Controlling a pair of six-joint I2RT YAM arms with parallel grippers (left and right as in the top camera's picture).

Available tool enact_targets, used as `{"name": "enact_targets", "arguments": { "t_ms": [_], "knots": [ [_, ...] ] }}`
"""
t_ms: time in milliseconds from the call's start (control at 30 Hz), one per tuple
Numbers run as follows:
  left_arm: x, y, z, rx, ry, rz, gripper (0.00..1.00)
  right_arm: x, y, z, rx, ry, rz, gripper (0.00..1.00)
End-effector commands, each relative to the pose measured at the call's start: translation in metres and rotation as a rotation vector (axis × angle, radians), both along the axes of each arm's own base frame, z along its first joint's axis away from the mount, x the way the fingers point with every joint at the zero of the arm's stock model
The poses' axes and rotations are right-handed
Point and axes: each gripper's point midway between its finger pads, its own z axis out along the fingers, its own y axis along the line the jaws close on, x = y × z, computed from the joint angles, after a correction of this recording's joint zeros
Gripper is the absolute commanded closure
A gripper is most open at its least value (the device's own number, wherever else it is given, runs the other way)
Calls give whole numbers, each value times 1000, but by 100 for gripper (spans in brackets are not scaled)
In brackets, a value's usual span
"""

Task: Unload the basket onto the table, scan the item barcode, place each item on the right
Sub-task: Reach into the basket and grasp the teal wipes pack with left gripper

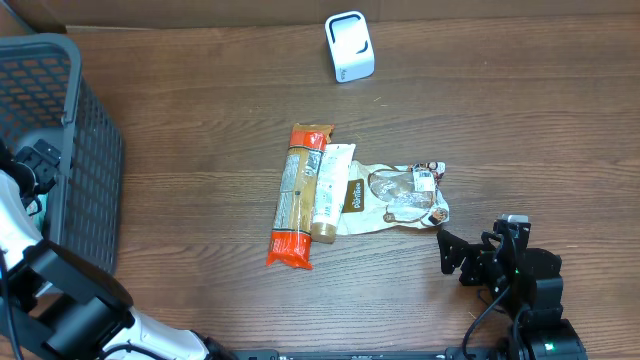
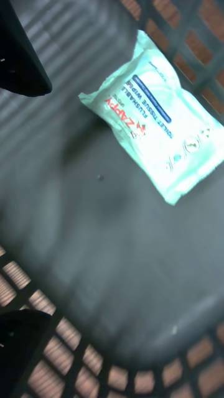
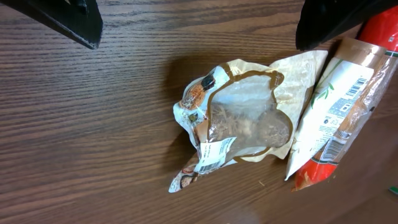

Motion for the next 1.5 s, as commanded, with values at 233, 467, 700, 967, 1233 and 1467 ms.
{"name": "enact_targets", "arguments": {
  "t_ms": [233,467,700,967,1233,1467],
  "knots": [
    [-19,37,-9,138,84,212,0,0,1,1,0,-8,2,0],
    [0,49,-4,250,103,-39,0,0,1,1,0,-8,2,0],
    [3,57,-36,281,235,-276,17,0,1,1,0,-8,2,0],
    [-6,62,-73,260,359,-351,7,0,1,1,0,-8,2,0],
    [-1,72,-79,297,369,-389,6,0,1,1,0,-8,2,0],
    [-4,74,-101,268,391,-399,8,0,1,1,0,-8,2,0]
  ]
}}
